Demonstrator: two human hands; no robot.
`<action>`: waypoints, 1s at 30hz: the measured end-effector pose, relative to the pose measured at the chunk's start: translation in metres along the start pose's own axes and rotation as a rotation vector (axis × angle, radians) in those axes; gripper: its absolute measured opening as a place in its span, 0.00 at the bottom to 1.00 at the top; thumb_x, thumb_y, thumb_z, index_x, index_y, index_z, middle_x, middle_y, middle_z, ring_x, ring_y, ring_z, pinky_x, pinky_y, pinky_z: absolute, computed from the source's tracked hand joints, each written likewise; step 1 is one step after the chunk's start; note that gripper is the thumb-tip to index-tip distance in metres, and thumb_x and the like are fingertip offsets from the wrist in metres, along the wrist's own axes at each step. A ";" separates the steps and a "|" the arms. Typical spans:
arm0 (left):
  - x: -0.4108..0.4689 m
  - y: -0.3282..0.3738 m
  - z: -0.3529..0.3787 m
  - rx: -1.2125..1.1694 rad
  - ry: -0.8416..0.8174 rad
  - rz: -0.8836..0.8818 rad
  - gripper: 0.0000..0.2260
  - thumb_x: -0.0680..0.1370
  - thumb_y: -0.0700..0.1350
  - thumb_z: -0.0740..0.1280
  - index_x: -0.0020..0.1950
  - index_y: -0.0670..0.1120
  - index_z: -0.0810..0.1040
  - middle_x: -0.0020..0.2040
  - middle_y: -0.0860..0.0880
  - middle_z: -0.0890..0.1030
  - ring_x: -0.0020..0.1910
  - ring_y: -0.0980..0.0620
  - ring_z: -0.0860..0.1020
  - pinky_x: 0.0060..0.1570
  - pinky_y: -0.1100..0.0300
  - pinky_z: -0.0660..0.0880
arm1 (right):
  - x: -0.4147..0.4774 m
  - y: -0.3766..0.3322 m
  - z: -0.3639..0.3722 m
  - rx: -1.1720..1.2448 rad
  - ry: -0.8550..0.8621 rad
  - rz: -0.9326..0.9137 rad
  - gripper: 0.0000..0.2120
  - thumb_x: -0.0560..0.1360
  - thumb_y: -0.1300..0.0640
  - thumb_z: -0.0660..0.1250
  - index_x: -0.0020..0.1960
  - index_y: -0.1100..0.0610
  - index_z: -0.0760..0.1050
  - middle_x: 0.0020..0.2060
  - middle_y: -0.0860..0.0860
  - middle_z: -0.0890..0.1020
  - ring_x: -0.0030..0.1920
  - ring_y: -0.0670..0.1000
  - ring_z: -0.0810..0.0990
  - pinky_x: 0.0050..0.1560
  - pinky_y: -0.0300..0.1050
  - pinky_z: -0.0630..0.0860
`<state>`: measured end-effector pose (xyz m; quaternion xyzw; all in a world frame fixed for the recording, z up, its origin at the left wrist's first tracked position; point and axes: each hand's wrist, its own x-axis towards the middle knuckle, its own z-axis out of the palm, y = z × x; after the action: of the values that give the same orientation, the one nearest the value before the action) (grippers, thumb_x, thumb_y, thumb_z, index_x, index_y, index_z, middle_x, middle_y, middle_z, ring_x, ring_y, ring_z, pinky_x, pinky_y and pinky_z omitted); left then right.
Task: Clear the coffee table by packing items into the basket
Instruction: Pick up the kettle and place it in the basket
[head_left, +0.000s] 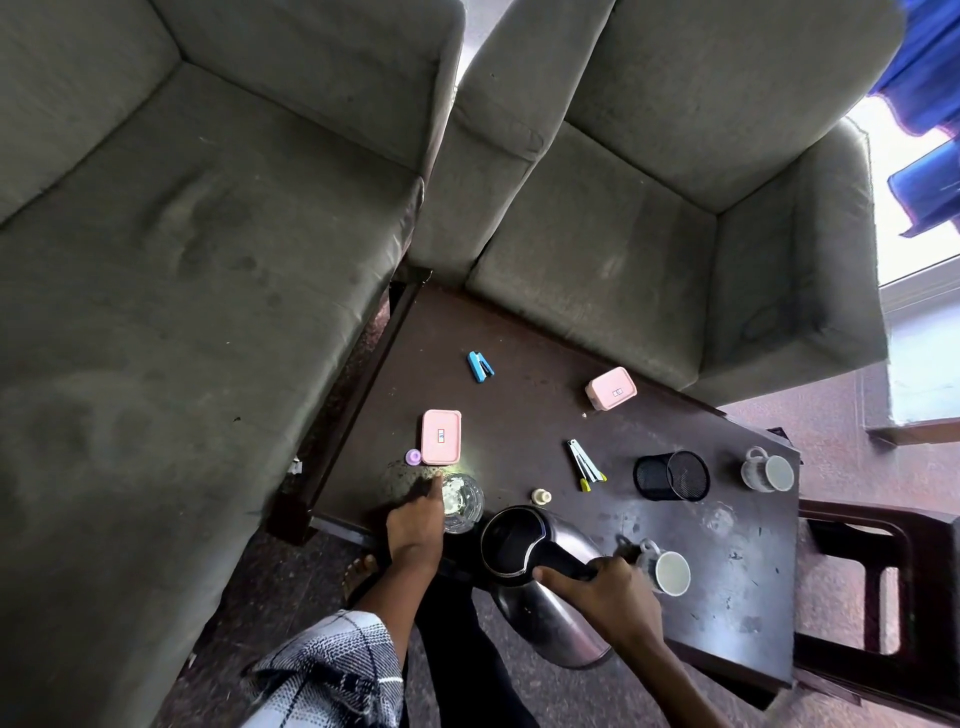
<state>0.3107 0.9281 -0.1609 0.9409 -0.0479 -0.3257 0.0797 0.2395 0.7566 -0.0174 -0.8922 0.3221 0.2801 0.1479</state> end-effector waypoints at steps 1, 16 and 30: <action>0.000 0.000 0.000 0.000 0.002 0.001 0.24 0.80 0.35 0.50 0.75 0.49 0.54 0.60 0.45 0.79 0.57 0.47 0.80 0.51 0.54 0.75 | 0.000 0.000 0.000 -0.002 0.001 -0.002 0.33 0.56 0.26 0.68 0.26 0.57 0.69 0.23 0.48 0.75 0.35 0.53 0.81 0.35 0.42 0.73; -0.002 0.000 -0.002 0.013 0.002 0.007 0.24 0.80 0.35 0.50 0.75 0.49 0.53 0.60 0.45 0.79 0.57 0.47 0.80 0.51 0.54 0.75 | 0.002 0.007 0.007 0.031 -0.003 -0.031 0.34 0.56 0.27 0.69 0.23 0.57 0.62 0.19 0.47 0.68 0.27 0.49 0.70 0.29 0.41 0.65; -0.005 -0.002 -0.002 -0.010 -0.084 0.016 0.28 0.80 0.39 0.55 0.77 0.48 0.47 0.61 0.45 0.79 0.58 0.46 0.79 0.52 0.54 0.74 | 0.006 0.034 0.001 0.224 -0.019 -0.047 0.35 0.49 0.25 0.69 0.22 0.56 0.59 0.19 0.48 0.65 0.25 0.47 0.64 0.29 0.42 0.60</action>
<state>0.3080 0.9310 -0.1571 0.9256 -0.0569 -0.3644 0.0847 0.2206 0.7286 -0.0250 -0.8747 0.3288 0.2471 0.2565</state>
